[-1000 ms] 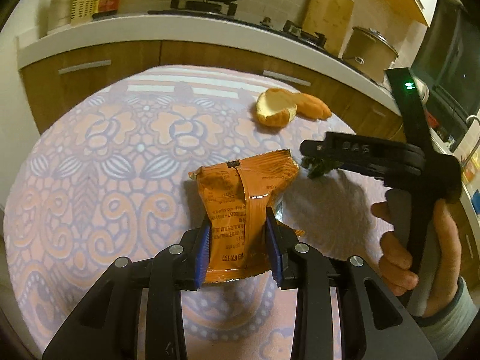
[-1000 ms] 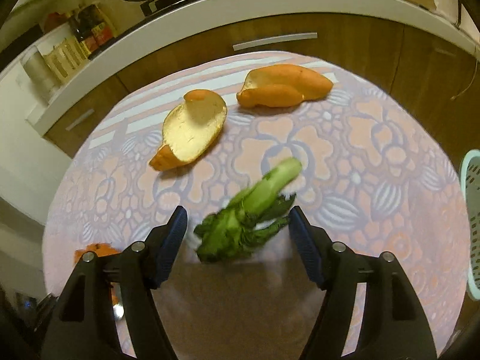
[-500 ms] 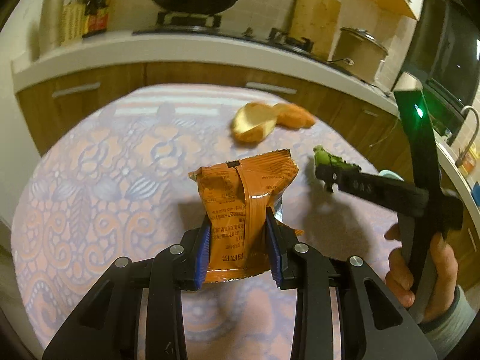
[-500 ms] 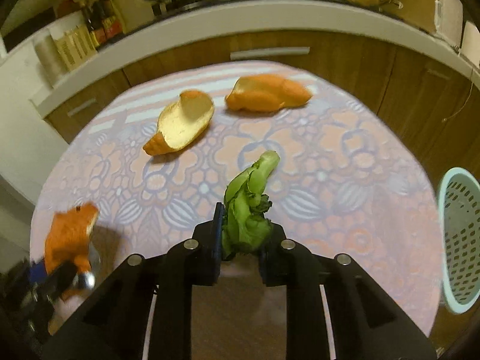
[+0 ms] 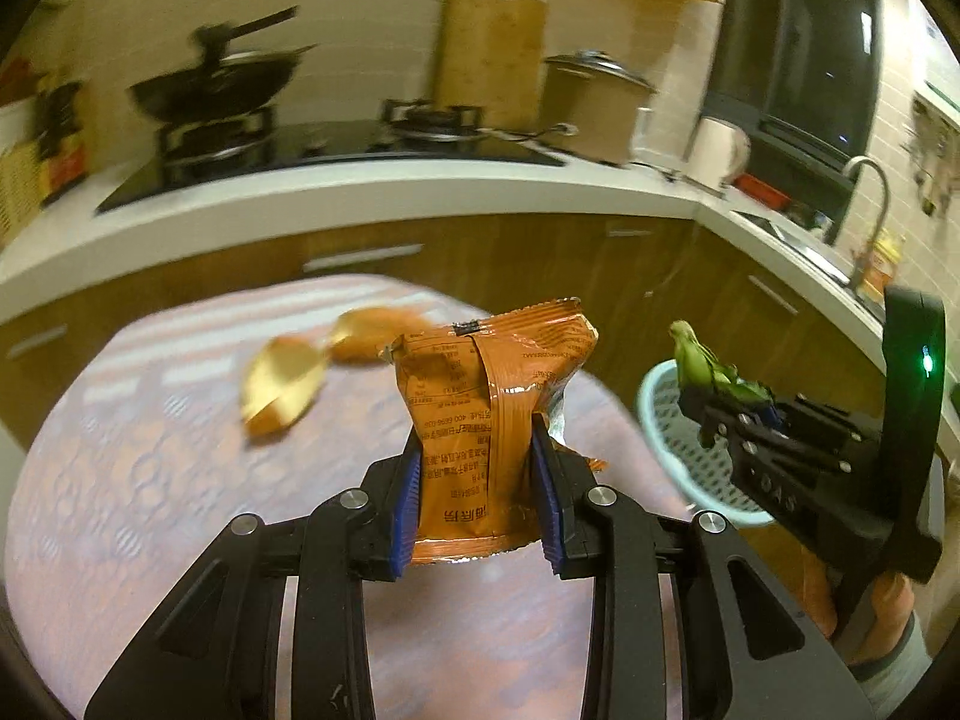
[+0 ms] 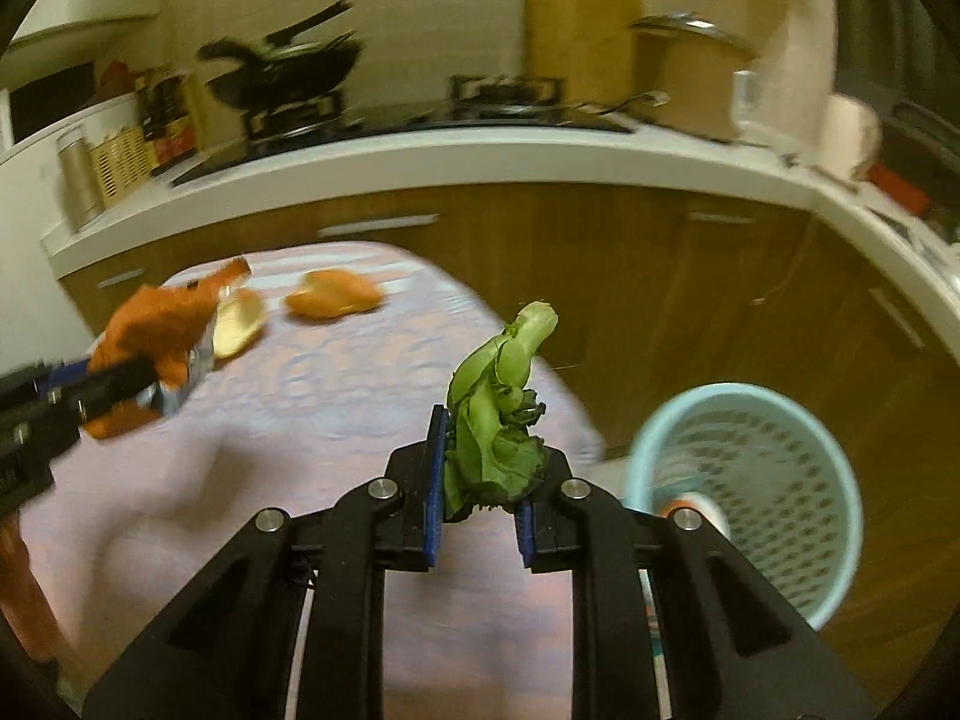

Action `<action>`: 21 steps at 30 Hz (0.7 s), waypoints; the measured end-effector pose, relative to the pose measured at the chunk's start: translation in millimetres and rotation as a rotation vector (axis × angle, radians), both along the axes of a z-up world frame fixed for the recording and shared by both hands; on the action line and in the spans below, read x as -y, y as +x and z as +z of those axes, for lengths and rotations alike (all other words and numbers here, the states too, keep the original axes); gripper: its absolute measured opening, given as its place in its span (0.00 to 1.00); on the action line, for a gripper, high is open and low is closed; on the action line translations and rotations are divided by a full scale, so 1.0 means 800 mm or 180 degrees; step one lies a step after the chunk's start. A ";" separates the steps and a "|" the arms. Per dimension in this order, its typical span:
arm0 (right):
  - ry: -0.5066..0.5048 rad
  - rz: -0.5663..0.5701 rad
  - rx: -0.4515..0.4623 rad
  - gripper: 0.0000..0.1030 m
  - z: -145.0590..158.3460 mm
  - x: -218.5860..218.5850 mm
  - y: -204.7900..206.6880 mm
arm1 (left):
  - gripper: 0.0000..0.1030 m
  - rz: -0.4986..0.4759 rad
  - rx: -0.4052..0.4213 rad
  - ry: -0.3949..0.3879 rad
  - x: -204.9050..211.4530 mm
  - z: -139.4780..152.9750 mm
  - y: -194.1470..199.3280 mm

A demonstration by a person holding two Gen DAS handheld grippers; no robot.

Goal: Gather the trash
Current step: 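Carry the orange wrapper and green leaves over the blue basket and release both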

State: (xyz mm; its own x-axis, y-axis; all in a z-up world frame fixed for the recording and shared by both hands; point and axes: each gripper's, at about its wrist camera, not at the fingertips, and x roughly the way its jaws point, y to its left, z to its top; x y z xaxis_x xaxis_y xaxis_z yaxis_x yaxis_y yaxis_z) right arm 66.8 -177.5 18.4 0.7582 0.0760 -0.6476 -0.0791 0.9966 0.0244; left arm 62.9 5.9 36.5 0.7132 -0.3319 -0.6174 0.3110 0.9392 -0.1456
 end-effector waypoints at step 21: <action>0.0388 -0.0970 -0.0379 0.16 -0.076 0.232 -0.002 | 0.29 -0.1214 -0.0416 0.0668 0.284 -0.068 0.083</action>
State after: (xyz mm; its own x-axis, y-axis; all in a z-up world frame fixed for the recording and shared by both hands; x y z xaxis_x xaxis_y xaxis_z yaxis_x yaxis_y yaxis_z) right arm 65.6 -363.0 -42.4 0.6776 -0.0600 -0.7330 0.2323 0.9631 0.1359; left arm 129.4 -221.2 -18.0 0.4760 -0.4138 -0.7760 0.6320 0.7745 -0.0253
